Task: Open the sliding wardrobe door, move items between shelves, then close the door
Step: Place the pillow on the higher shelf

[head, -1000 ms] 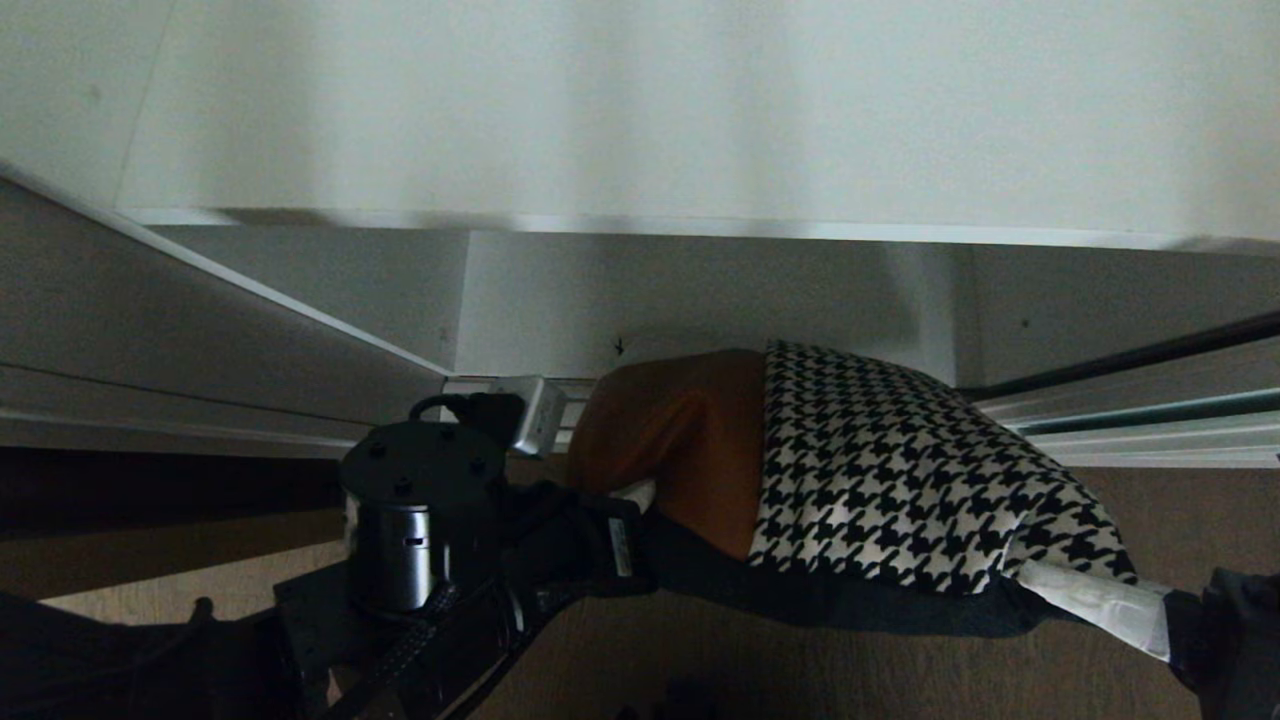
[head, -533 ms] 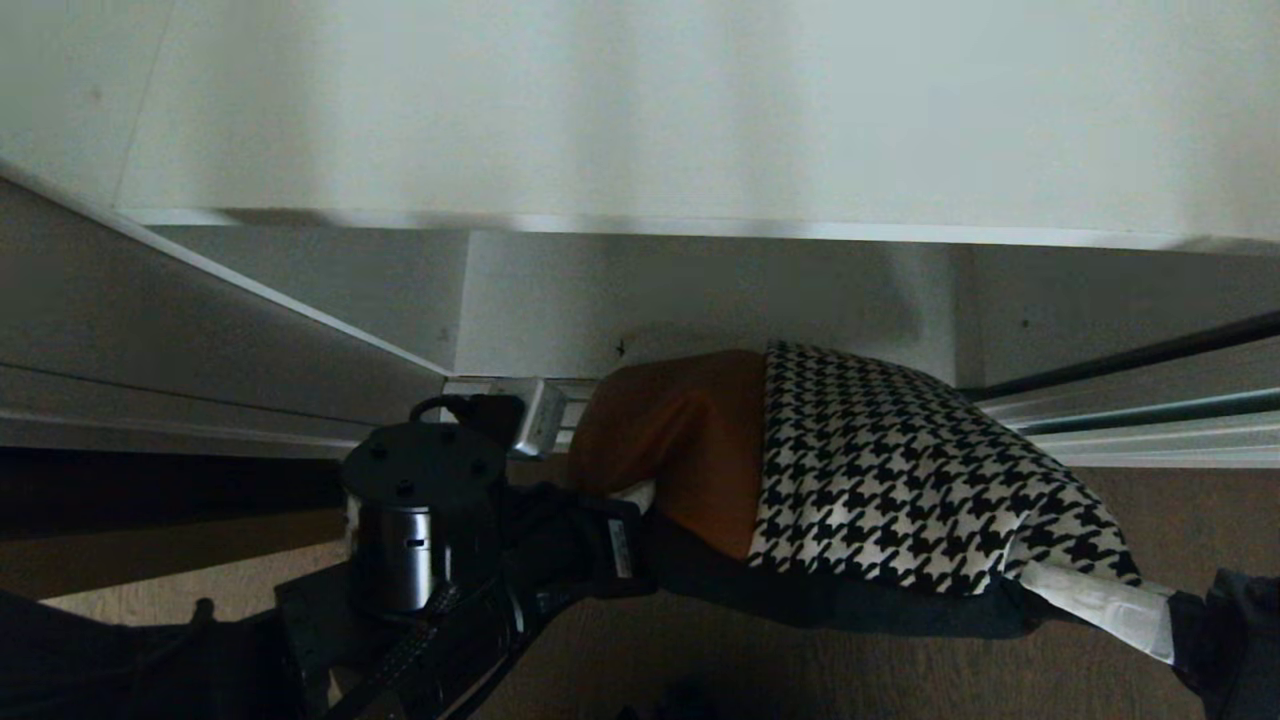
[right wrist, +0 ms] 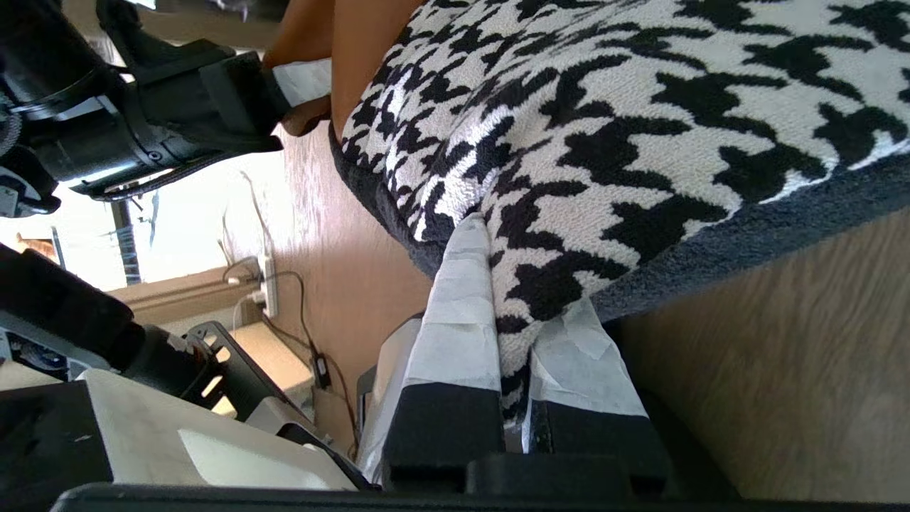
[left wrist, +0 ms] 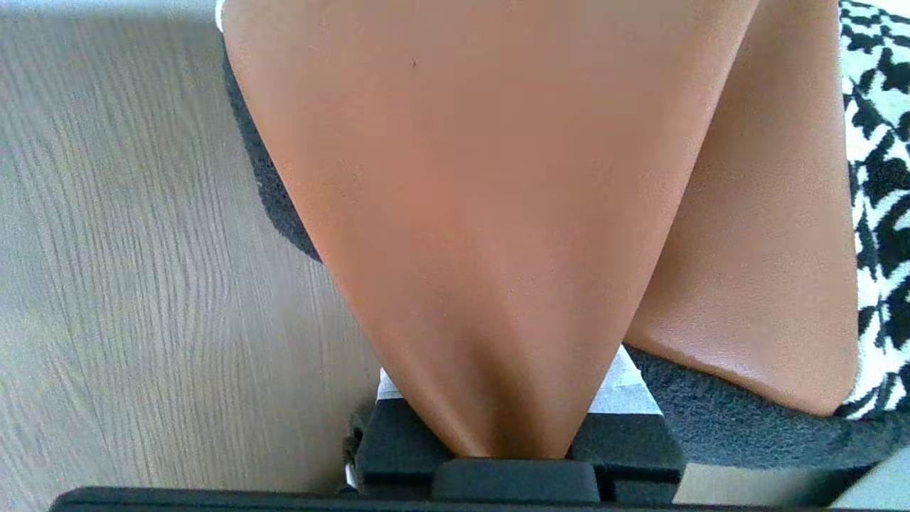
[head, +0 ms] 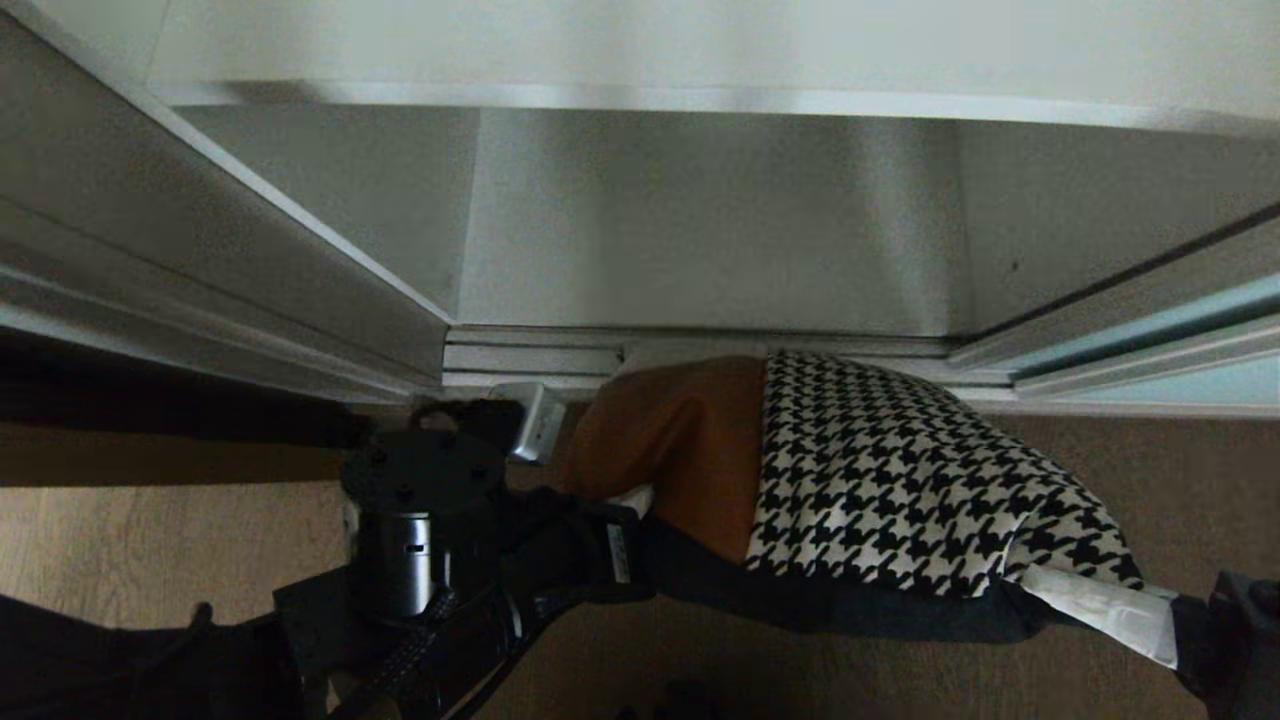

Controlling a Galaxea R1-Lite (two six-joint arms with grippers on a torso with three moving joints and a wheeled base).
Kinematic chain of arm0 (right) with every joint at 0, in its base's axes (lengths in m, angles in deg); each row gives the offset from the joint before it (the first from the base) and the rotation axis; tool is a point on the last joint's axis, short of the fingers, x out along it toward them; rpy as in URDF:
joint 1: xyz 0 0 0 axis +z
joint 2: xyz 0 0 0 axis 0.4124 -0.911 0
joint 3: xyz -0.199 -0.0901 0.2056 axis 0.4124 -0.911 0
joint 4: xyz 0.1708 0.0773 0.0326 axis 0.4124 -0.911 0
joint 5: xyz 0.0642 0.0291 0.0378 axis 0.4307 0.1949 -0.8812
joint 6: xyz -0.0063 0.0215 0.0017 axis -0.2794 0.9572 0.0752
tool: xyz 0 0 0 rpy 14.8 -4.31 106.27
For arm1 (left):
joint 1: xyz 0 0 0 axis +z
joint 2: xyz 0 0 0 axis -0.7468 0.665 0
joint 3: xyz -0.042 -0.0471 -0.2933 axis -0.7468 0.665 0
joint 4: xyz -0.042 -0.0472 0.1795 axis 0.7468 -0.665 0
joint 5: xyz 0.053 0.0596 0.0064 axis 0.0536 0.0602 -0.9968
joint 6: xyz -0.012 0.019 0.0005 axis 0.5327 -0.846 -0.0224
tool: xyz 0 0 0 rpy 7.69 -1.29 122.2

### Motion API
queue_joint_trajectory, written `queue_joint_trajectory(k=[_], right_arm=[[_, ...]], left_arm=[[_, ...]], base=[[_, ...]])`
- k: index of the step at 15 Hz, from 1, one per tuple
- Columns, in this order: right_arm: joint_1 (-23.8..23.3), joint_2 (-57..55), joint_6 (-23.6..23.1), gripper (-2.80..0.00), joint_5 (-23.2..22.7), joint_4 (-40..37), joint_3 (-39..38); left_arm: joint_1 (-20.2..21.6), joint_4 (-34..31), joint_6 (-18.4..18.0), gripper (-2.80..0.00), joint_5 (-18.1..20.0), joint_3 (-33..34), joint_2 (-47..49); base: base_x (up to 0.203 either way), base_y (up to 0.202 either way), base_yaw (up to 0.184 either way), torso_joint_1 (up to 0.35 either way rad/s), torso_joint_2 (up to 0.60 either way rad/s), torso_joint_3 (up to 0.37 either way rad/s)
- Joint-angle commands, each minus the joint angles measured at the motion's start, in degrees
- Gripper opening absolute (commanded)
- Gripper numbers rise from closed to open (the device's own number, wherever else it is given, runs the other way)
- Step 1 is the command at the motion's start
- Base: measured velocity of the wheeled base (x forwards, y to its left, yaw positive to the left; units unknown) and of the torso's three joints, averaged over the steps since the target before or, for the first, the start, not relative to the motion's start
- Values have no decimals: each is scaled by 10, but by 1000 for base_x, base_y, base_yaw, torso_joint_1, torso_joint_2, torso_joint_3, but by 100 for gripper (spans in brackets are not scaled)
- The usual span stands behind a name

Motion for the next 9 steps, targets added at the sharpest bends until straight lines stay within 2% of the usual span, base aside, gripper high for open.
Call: queue_joint_trajectory(k=[1, 9], right_arm=[[2, 0, 1, -280, -2, 2, -2], [4, 0, 2, -280, -2, 2, -2]], left_arm=[[0, 3, 2, -280, -1, 0, -1], [0, 3, 2, -280, -1, 0, -1]], base=[[-194, 0, 1, 7, -2, 7], [-196, 0, 0, 3, 2, 2]])
